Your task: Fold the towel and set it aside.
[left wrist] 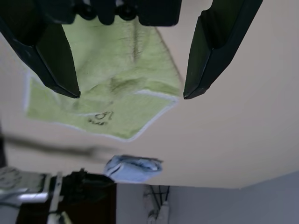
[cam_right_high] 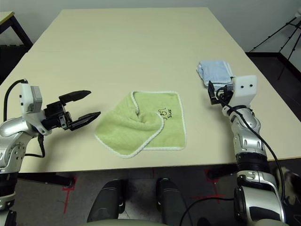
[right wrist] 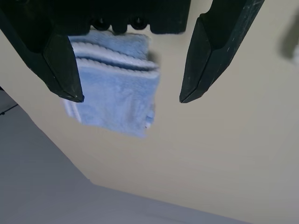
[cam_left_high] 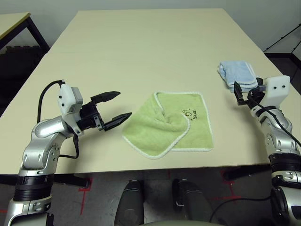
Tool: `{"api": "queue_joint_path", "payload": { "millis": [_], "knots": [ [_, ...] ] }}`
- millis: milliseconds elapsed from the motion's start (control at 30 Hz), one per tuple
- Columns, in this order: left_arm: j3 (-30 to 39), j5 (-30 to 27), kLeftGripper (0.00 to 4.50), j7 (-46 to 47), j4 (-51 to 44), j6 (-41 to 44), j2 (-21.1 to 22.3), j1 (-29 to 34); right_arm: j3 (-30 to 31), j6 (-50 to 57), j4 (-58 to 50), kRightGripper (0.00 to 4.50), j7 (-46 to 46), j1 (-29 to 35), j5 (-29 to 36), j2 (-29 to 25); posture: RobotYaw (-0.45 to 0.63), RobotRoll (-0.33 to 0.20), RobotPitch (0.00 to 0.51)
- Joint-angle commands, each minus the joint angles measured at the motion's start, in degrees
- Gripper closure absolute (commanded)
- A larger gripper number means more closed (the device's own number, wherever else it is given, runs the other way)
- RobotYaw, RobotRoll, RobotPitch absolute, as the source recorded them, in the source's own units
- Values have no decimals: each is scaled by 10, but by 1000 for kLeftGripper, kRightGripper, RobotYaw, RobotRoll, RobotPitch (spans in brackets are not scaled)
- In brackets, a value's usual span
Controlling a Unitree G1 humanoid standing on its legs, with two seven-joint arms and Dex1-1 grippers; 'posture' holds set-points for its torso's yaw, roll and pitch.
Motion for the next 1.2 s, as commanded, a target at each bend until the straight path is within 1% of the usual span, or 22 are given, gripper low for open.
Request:
{"api": "queue_joint_path", "payload": {
  "millis": [33,267,433,533,600,733,800,900,933,1033,1100,1200],
  "knots": [
    [-16,-16,0,-18,-12,29,12,-3,-1,5,7,55,5,3,1,-6,225,0,120],
    [-43,7,0,-57,12,-15,7,-9,-4,10,-3,55,7,11,1,-11,218,0,123],
    [-52,29,0,-65,37,-53,3,-16,-2,13,-8,55,6,11,1,-11,218,0,123],
    [-56,35,0,-60,45,-59,0,-19,-1,26,-23,55,10,13,6,-9,218,0,123],
    [-58,36,0,-55,43,-59,-2,-21,-6,95,-71,55,24,16,40,-7,210,0,124],
    [-62,38,0,-47,43,-52,-3,-23,-17,272,-184,55,32,20,130,0,196,0,128],
    [-63,39,0,-44,43,-49,-4,-24,-18,321,-219,55,34,23,154,-1,196,0,128],
    [-66,41,0,-44,45,-48,-4,-26,-30,429,-256,55,17,13,203,3,195,0,127],
    [-67,42,0,-43,45,-46,-3,-27,-29,490,-254,55,24,-3,230,-4,195,0,127],
    [-68,46,0,-40,44,-42,-1,-28,-38,612,-225,55,27,-44,276,-13,199,0,125],
    [-67,47,0,-39,42,-40,0,-27,-41,646,-204,55,19,-63,280,-13,203,0,125],
    [-67,47,0,-37,38,-36,3,-24,-24,671,-175,55,27,-85,271,-16,208,0,126]
  ]
}}
